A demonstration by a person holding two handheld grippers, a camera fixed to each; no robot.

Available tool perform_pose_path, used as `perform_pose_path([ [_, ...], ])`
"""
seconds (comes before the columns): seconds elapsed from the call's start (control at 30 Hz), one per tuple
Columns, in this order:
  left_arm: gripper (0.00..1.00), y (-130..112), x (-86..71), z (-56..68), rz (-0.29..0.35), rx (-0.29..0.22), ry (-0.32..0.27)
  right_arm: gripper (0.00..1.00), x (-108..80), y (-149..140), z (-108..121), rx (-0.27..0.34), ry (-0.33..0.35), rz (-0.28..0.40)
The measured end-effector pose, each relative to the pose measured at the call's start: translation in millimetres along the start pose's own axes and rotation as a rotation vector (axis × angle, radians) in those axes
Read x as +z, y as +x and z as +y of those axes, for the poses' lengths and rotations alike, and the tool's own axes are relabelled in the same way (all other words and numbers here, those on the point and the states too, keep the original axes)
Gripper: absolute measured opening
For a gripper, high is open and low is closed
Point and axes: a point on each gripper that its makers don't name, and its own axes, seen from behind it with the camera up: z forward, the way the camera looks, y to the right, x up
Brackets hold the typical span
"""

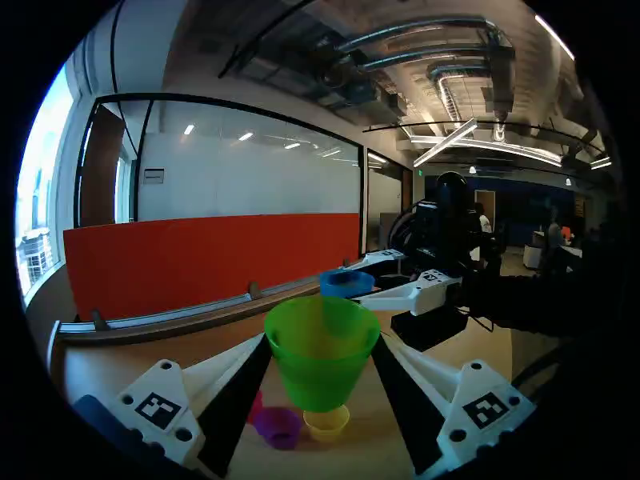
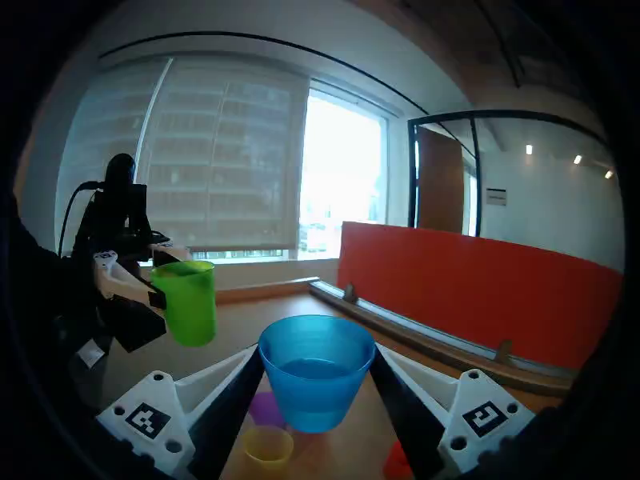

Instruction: Pour water

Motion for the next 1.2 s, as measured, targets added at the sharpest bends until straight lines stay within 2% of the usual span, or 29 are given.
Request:
perform_pose_path([
  [0.27,0.87,6,-0.5,-1.2,0.014,-0.003,0.003,0.91,-0.2,2,-1,-0.002,0.002,0.0],
  [1.2,0.86,-4,-5.2,-1.9,-0.007,-0.007,0.002,0.91,-1.0,12,-7,-0.036,0.016,-0.002],
])
